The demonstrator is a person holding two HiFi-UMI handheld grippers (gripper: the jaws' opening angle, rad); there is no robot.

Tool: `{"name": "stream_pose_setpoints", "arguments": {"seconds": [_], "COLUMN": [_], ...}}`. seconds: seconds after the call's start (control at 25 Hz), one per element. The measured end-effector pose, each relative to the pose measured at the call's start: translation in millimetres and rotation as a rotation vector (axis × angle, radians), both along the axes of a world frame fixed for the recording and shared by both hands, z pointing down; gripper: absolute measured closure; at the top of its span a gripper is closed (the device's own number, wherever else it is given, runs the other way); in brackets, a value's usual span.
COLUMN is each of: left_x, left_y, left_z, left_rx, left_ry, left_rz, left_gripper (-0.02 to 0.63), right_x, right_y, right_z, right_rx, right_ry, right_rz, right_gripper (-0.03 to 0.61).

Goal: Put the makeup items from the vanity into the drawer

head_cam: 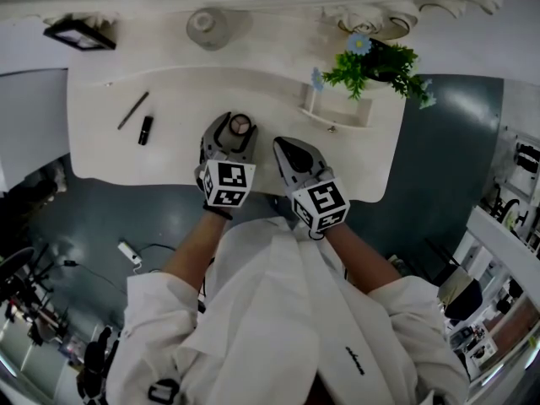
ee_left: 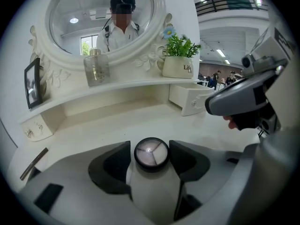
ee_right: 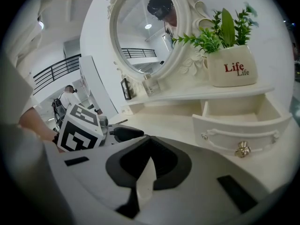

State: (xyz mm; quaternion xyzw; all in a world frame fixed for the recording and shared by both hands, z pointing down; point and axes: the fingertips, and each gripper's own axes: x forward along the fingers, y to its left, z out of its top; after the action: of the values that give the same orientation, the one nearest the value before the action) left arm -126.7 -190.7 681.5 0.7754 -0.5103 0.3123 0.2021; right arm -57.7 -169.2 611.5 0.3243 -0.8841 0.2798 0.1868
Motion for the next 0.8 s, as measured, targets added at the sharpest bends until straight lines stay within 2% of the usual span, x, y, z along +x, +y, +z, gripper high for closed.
{"name": "stream_pose_setpoints", "arguments": {"seconds": [0.24,0.44,0.8], "left_x": [3,4,42], "left_y": [1,1,-14], "left_z": [-1,-4,-53], "left_rx": [0.013,0.007,0.087], "left_ry": [-0.020,0.002,0.054], "left_rz": [0.027,0.013,0.075], "left_gripper": [0.369,0.371,0.371], "right_x": [2,7,32], "right_y": [-1,-1,-16], "right_z": [0,-5,-23], "right_rx": [-0.001,0.008,0.053], "right_ry": [-0.003,-0.010,-0.010], "right_rz": [0.002,0.004,0.060], "right_gripper": [0.560,0.560,0.560]}}
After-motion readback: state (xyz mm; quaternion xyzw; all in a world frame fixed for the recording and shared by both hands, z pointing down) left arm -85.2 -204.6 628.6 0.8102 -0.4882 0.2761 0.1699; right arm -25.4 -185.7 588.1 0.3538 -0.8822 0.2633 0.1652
